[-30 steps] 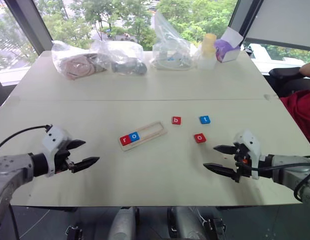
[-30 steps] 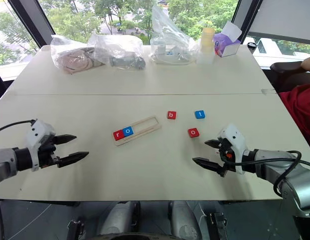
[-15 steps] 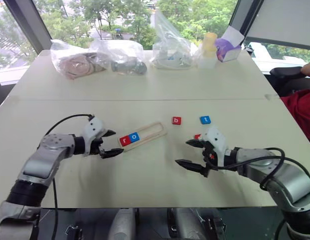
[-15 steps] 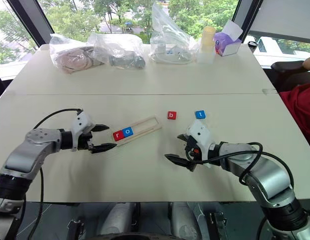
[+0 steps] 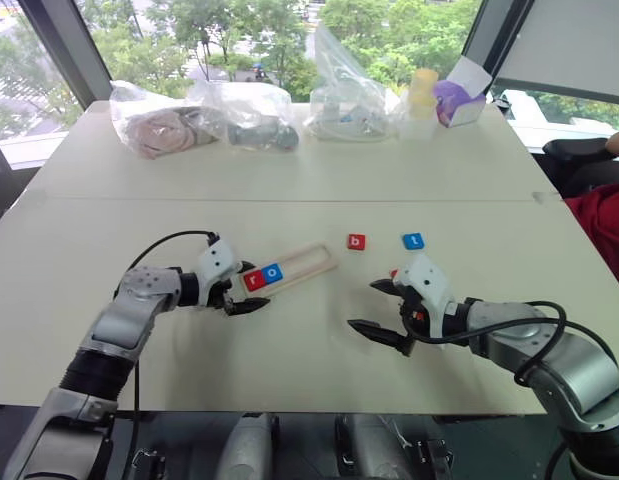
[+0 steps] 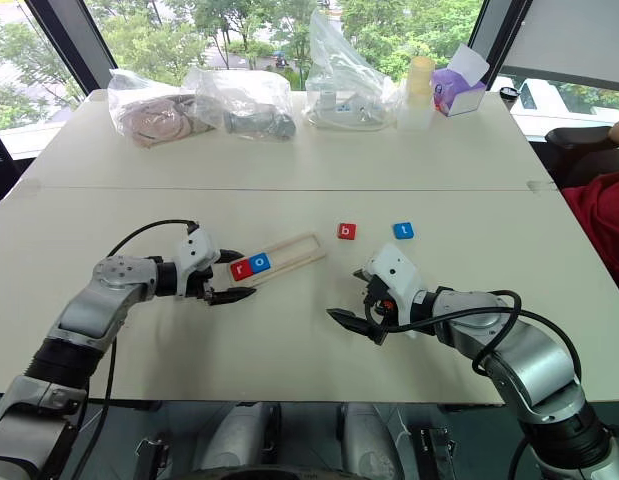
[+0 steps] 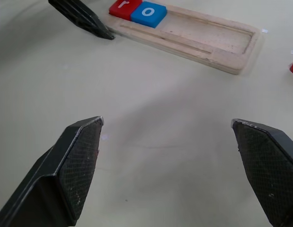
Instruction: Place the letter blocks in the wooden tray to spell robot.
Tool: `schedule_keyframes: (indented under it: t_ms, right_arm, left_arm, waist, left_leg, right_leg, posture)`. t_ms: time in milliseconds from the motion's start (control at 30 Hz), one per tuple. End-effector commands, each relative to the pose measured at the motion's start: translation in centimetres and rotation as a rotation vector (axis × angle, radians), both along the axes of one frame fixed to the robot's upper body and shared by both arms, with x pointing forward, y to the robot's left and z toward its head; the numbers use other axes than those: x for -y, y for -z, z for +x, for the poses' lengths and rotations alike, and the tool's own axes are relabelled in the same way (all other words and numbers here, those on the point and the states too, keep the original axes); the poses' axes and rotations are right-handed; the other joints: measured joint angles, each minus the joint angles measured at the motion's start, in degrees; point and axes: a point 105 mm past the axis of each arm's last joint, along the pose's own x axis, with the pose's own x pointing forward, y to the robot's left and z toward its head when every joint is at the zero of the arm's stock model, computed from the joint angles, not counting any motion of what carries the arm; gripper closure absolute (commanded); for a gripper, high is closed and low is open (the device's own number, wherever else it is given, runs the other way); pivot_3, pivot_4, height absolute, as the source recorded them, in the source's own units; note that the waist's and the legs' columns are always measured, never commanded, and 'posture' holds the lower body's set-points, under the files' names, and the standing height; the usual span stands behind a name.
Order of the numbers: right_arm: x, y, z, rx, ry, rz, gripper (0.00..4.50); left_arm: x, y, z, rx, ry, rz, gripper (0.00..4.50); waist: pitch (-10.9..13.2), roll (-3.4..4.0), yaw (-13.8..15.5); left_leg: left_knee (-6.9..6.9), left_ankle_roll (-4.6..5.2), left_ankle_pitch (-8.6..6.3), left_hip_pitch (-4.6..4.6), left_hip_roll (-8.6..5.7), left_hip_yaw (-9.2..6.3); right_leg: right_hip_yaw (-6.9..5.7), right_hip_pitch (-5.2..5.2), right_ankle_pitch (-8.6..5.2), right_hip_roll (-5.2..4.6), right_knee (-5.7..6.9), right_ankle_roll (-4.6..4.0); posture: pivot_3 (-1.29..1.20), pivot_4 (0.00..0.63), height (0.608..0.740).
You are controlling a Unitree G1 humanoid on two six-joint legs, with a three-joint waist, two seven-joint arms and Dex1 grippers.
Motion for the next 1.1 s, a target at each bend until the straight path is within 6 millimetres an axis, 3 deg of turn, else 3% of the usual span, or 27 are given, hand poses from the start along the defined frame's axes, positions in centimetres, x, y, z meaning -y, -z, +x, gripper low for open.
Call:
schedule_keyframes:
  t_ms: [33,200,400,567,867,933,967,1100]
  right_arm:
    - [-0.1,-0.8,-0.2,0.047,-0.009,-0.007,0.00]
    - [0.9,-0.9,0.5,0.046,0.064,0.024,0.00]
    - [3.0,-1.6,1.9,0.053,0.206,0.096,0.00]
    - [4.1,-1.5,2.9,0.087,0.291,0.084,0.00]
    - [3.2,-0.9,2.8,0.077,0.327,0.110,0.00]
    - [3.4,-0.5,3.3,0.086,0.363,0.077,0.00]
    - [3.2,-0.5,3.4,0.084,0.367,0.083,0.00]
    - [2.3,-1.0,4.1,0.093,0.378,0.108,0.00]
  left_arm:
    - [0.1,1.6,-0.7,-0.066,0.015,0.015,1.38]
    - [-0.1,0.2,-0.6,-0.012,0.057,0.027,1.38]
    - [-0.2,-1.9,-0.4,0.045,0.245,0.124,1.38]
    - [0.3,-1.4,-0.2,0.054,0.374,0.199,1.38]
    - [1.6,-1.0,0.9,0.045,0.448,0.182,1.38]
    - [1.6,-0.9,0.7,0.024,0.448,0.172,0.36]
    - [1.7,-0.8,0.6,0.017,0.446,0.165,0.09]
    - [1.2,-0.9,0.9,0.036,0.391,0.168,0.03]
  waist:
    - [0.0,0.01,0.0]
    - [0.0,0.01,-0.1]
    - [0.0,-0.02,-0.2]
    - [0.0,-0.01,-0.3]
    - [0.0,-0.02,-0.2]
    - [0.0,-0.02,-0.3]
    - [0.0,-0.02,-0.3]
    - [0.0,-0.01,-0.5]
  left_leg:
    - [0.00,0.00,0.00,0.01,0.00,0.00]
    - [-0.01,0.00,0.00,0.02,0.00,-0.01]
    - [-0.02,0.00,0.00,-0.03,0.01,0.02]
    - [-0.04,0.00,0.00,-0.03,-0.01,0.07]
    - [-0.02,0.01,0.00,-0.07,-0.06,0.06]
    - [-0.02,0.01,0.00,-0.07,-0.06,0.05]
    - [-0.03,0.01,0.00,-0.07,-0.06,0.05]
    - [-0.03,0.01,0.00,-0.04,-0.05,0.03]
  right_leg:
    - [0.00,0.00,0.00,0.00,0.00,0.01]
    - [0.00,0.01,0.02,0.00,0.01,0.03]
    - [-0.01,-0.04,0.01,0.04,0.01,0.02]
    - [0.00,-0.05,0.02,0.05,-0.01,0.02]
    - [0.00,-0.08,0.04,0.12,0.01,0.08]
    - [0.00,-0.08,0.05,0.12,0.01,0.09]
    - [0.01,-0.08,0.05,0.12,0.02,0.10]
    - [0.01,-0.09,0.06,0.15,0.09,0.11]
  posture:
    - [0.00,0.150,0.740]
    - [0.00,0.150,0.740]
    - [0.00,0.150,0.740]
    - [0.00,0.150,0.740]
    - [0.00,0.150,0.740]
    - [0.00,0.150,0.740]
    - [0.00,0.150,0.740]
    - [0.00,0.150,0.740]
